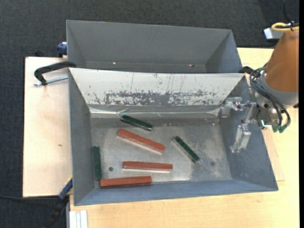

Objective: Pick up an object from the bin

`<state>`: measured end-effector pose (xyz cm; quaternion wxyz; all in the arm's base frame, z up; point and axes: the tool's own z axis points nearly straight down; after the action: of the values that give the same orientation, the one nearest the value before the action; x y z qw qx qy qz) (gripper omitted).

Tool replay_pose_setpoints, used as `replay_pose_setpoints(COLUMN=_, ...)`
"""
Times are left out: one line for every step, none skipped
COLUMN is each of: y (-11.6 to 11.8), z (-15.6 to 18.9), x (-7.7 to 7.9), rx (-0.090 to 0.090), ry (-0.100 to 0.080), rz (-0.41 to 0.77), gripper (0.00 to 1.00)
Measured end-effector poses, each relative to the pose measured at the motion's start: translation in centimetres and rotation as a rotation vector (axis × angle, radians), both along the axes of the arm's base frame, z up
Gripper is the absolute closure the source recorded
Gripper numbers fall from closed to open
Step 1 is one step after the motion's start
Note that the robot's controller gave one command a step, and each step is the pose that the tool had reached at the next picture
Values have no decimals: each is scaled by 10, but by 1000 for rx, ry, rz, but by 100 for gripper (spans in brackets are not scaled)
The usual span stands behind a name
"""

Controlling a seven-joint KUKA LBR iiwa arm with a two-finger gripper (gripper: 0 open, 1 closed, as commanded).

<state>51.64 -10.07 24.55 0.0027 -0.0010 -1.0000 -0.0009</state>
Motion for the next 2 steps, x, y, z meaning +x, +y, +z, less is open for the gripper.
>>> replay_pose_setpoints(y=0, z=4, x=1, rx=-2, ry=-8, rz=2, gripper=0)
replay_pose_setpoints(y=46, z=-61, x=20, rx=-2, ry=-13, rz=-18, gripper=0)
